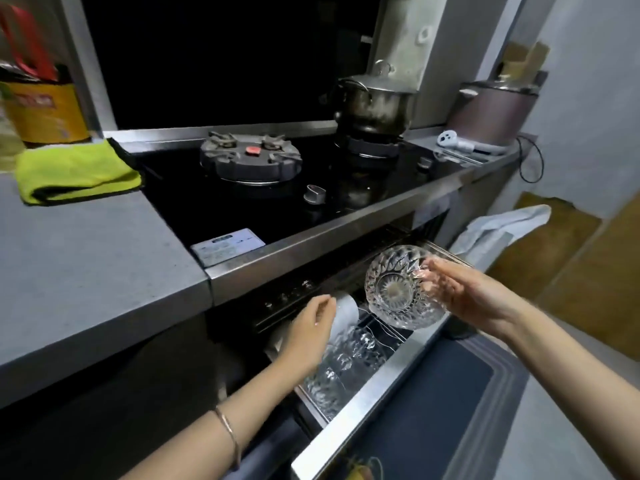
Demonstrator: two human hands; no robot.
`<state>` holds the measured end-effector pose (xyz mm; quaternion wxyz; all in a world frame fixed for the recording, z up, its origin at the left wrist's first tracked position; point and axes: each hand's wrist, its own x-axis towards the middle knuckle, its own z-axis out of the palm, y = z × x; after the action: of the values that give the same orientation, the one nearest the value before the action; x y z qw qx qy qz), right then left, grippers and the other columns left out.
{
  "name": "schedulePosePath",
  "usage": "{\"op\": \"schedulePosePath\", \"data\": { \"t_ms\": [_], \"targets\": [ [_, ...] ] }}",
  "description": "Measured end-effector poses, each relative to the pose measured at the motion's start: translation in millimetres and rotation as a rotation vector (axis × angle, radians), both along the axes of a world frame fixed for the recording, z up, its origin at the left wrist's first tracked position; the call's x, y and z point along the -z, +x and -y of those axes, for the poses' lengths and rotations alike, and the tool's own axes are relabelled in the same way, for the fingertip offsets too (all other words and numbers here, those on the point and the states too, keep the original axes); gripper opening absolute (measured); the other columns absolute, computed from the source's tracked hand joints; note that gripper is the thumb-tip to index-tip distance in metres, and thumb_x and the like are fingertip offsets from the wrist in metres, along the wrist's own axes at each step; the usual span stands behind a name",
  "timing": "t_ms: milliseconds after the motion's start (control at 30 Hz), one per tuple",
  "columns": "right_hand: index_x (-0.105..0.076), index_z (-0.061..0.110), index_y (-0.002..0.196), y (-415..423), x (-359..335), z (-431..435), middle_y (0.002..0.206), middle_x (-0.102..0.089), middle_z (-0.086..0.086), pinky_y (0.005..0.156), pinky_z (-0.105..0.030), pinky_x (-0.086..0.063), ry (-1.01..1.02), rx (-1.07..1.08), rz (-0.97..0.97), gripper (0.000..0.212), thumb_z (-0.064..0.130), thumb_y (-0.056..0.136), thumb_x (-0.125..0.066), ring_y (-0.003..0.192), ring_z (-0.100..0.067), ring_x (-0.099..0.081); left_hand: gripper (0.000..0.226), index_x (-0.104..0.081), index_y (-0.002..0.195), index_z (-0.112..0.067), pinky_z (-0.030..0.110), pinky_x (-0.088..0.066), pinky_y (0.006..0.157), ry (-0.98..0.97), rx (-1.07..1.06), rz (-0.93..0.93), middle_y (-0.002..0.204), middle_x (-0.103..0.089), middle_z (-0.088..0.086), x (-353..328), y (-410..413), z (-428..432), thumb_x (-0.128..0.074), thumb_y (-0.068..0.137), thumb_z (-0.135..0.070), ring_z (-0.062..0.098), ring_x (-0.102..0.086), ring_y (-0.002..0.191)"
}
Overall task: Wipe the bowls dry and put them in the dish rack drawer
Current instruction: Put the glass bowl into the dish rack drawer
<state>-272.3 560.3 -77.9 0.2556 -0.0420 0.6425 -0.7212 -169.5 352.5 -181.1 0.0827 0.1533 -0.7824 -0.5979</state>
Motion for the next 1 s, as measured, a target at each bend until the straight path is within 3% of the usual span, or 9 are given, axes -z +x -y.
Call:
{"op": "schedulePosePath", "data": {
  "t_ms": [233,333,433,500,567,700,767,900,1000],
  "targets": [
    [-0.065,0.007,0.097,-74.2,47.0,9.7,0.069,-0.062,0.001,0.048,-0.016,-0.049,0.132,-0.039,0.079,0.014,0.015,0.092,-0.056,0.054,-0.007,-0.057,0.055,-0.029,0.145,-0.026,0.027,-0.017,0.112,-0.468,0.086,0.113,0.152,-0.029,-0.009,74.8,-58.5,-19.6,-0.034,0.097,-0.052,0.011,-0.023,0.14],
    [-0.064,0.009,0.09,-105.6,73.7,17.3,0.067,-0.062,0.002,0.049,-0.019,-0.05,0.177,-0.081,0.135,0.012,0.016,0.093,-0.055,0.05,-0.007,-0.06,0.069,-0.016,0.15,-0.03,0.037,0.001,0.118,-0.629,0.117,0.171,0.159,-0.012,-0.01,103.0,-84.6,-21.1,-0.027,0.092,-0.065,0.013,-0.002,0.147],
    [-0.061,0.01,0.087,-131.9,97.4,23.8,0.055,-0.064,0.005,0.054,-0.024,-0.049,0.264,-0.158,0.165,0.015,0.016,0.096,-0.05,0.047,-0.007,-0.058,0.081,-0.006,0.15,-0.037,0.049,0.008,0.116,-0.754,0.155,0.244,0.16,0.001,-0.011,130.3,-108.0,-19.7,-0.016,0.08,-0.078,0.018,0.01,0.147],
    [-0.059,0.009,0.089,-146.6,111.8,25.7,0.056,-0.065,0.004,0.049,-0.019,-0.047,0.313,-0.194,0.196,0.013,0.016,0.096,-0.05,0.048,-0.008,-0.057,0.09,-0.001,0.15,-0.038,0.052,0.008,0.115,-0.793,0.15,0.282,0.16,0.005,-0.009,143.5,-119.5,-20.9,-0.007,0.072,-0.083,0.021,0.01,0.147],
    [-0.057,0.006,0.09,-157.6,123.8,27.4,0.054,-0.061,0.003,0.041,-0.018,-0.046,0.384,-0.201,0.217,0.015,0.017,0.096,-0.05,0.043,-0.008,-0.053,0.085,-0.001,0.151,-0.036,0.054,0.008,0.114,-0.791,0.125,0.323,0.16,0.003,-0.007,153.9,-127.9,-21.8,-0.015,0.08,-0.08,0.022,0.008,0.147],
    [-0.057,0.006,0.089,-175.9,147.2,30.5,0.062,-0.053,0.0,0.049,-0.023,-0.047,0.503,-0.226,0.243,0.018,0.021,0.095,-0.051,0.048,-0.011,-0.047,0.09,0.0,0.152,-0.031,0.058,0.008,0.115,-0.781,0.114,0.384,0.159,0.012,-0.006,170.2,-132.5,-22.8,-0.016,0.079,-0.081,0.023,0.011,0.147],
    [-0.056,0.005,0.092,-183.6,156.9,33.1,0.066,-0.049,-0.001,0.045,-0.022,-0.046,0.554,-0.245,0.261,0.017,0.021,0.094,-0.051,0.047,-0.012,-0.047,0.092,0.002,0.152,-0.029,0.058,0.008,0.115,-0.772,0.117,0.408,0.158,0.018,-0.007,175.9,-134.1,-22.5,-0.014,0.078,-0.082,0.023,0.015,0.146],
    [-0.055,0.007,0.088,-190.5,168.4,35.9,0.051,-0.048,0.001,0.035,-0.015,-0.039,0.642,-0.307,0.264,0.016,0.02,0.096,-0.05,0.033,-0.008,-0.044,0.091,0.003,0.152,-0.03,0.055,0.014,0.114,-0.781,0.111,0.4,0.156,0.021,-0.009,179.1,-134.1,-22.9,-0.013,0.078,-0.082,0.021,0.017,0.145],
    [-0.054,0.009,0.086,-192.7,178.6,38.3,0.055,-0.049,-0.001,0.042,-0.018,-0.042,0.744,-0.391,0.264,0.02,0.025,0.097,-0.047,0.041,-0.012,-0.045,0.092,0.004,0.152,-0.03,0.054,0.017,0.113,-0.775,0.111,0.4,0.155,0.023,-0.01,180.6,-133.6,-22.1,-0.013,0.078,-0.082,0.02,0.02,0.145]
  ]
}}
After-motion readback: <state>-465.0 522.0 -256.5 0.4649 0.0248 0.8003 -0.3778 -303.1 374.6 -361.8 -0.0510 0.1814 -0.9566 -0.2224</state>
